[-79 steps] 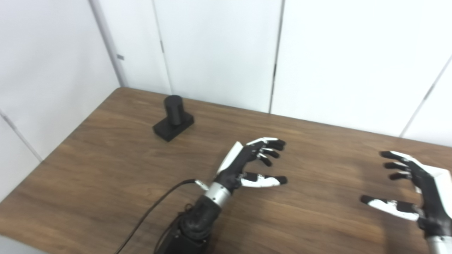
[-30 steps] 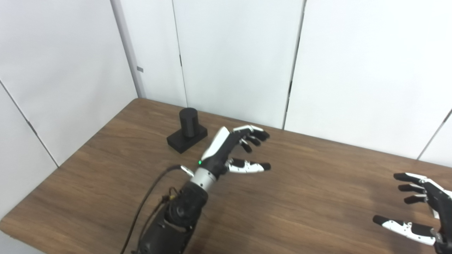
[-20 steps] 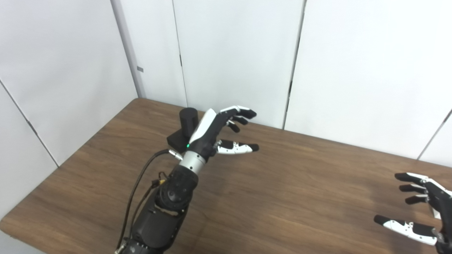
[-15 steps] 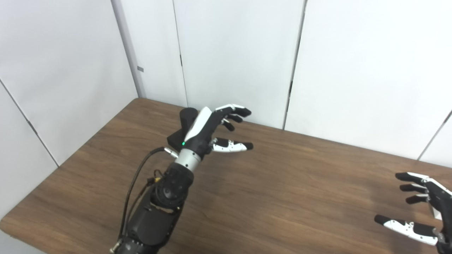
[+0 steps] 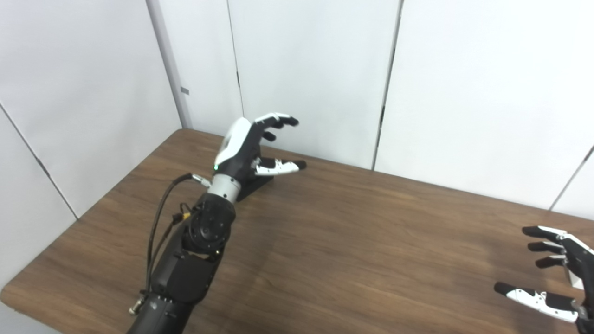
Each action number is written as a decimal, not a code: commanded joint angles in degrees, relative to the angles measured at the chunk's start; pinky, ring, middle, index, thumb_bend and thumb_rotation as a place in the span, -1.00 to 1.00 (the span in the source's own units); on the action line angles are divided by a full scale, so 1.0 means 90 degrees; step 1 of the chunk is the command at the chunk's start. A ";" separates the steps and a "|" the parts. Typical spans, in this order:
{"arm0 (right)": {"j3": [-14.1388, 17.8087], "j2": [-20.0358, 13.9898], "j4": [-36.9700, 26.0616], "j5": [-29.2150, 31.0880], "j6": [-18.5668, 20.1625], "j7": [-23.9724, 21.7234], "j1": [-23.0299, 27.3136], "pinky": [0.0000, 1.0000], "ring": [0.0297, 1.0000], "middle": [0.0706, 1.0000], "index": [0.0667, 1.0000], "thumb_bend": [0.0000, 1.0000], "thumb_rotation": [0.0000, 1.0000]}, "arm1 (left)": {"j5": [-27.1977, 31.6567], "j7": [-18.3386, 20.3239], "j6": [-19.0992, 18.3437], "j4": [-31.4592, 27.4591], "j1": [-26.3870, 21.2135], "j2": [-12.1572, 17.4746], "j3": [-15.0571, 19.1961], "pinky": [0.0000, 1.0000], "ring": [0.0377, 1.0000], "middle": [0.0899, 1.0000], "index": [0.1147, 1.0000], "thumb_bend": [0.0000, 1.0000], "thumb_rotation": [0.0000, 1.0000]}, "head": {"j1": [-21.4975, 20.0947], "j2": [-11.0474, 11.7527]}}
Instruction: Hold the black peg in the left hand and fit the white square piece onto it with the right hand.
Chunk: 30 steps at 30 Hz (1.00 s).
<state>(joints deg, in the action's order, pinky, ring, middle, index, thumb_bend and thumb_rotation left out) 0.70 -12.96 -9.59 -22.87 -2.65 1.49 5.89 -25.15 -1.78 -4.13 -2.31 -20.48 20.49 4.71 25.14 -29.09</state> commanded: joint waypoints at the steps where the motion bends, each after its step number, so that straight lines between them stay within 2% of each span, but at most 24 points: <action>1: 0.0075 -0.0087 -0.0253 0.0052 -0.0052 0.0027 0.0163 0.04 0.29 0.42 0.31 0.34 -1.00 | -0.0303 -0.0223 0.0000 -0.0040 -0.0376 0.0238 0.0031 0.25 0.66 0.65 0.36 0.67 -0.72 | -0.0004 -0.0011; 7: 0.0079 -0.0094 -0.0217 0.0075 -0.0122 0.0044 0.0164 0.03 0.29 0.42 0.31 0.35 -1.00 | -0.0591 -0.0451 0.0065 0.0285 -0.0464 0.0422 0.0046 0.27 0.66 0.70 0.41 0.74 -0.69 | 0.0000 -0.0011; 9: 0.0079 -0.0096 -0.0220 0.0074 -0.0122 0.0042 0.0162 0.04 0.29 0.42 0.31 0.35 -1.00 | -0.0865 -0.0556 -0.0010 0.0375 -0.0467 0.0504 -0.0014 0.34 0.71 0.73 0.44 0.77 -0.59 | 0.0010 -0.0014; 11: 0.0077 -0.0089 -0.0260 0.0059 -0.0068 0.0028 0.0158 0.04 0.29 0.42 0.31 0.35 -1.00 | -0.1202 -0.0626 -0.0229 0.0430 -0.0466 0.0552 -0.0079 0.49 0.82 0.81 0.49 0.83 -0.47 | 0.0005 -0.0015; 14: 0.0075 -0.0081 -0.0308 0.0052 -0.0015 0.0010 0.0157 0.05 0.31 0.43 0.31 0.34 -1.00 | -0.1525 -0.0774 -0.0386 0.0536 -0.0460 0.0596 -0.0155 0.71 0.94 0.92 0.56 0.90 -0.39 | -0.0002 -0.0016; 15: 0.0074 -0.0082 -0.0307 0.0061 -0.0025 0.0010 0.0158 0.04 0.30 0.43 0.30 0.34 -1.00 | -0.1608 -0.0824 -0.0439 0.0587 -0.0462 0.0601 -0.0167 0.86 0.98 0.94 0.57 0.92 -0.35 | -0.0002 -0.0016; 18: 0.0068 -0.0080 -0.0324 0.0061 -0.0025 0.0006 0.0155 0.05 0.30 0.42 0.30 0.34 -1.00 | -0.1824 -0.0986 -0.0651 0.0784 -0.0492 0.0597 -0.0186 0.97 1.00 0.92 0.54 0.95 -0.32 | -0.0002 -0.0016; 22: 0.0071 -0.0083 -0.0413 0.0043 0.0060 -0.0030 0.0137 0.05 0.31 0.43 0.30 0.34 -1.00 | -0.1928 -0.1043 -0.0867 0.0943 -0.0521 0.0633 -0.0195 1.00 1.00 0.93 0.51 0.97 -0.29 | 0.0010 -0.0045; 26: 0.0073 -0.0084 -0.0407 0.0056 0.0043 -0.0022 0.0142 0.04 0.30 0.43 0.30 0.34 -1.00 | -0.2060 -0.1059 -0.1032 0.1200 -0.0571 0.0749 -0.0259 1.00 1.00 0.96 0.55 1.00 -0.17 | 0.0014 -0.0050; 30: 0.0070 -0.0074 -0.0434 0.0047 0.0071 -0.0024 0.0136 0.03 0.29 0.42 0.29 0.34 -1.00 | -0.2199 -0.0901 -0.1433 0.1323 -0.0621 0.0838 -0.0376 1.00 1.00 1.00 0.60 1.00 -0.08 | 0.0023 -0.0066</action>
<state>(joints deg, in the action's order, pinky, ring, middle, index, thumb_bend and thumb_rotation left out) 0.78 -12.97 -11.52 -22.79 -1.56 1.07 5.63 -43.46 -9.26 -16.08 10.10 -22.91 25.90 1.60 25.40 -29.62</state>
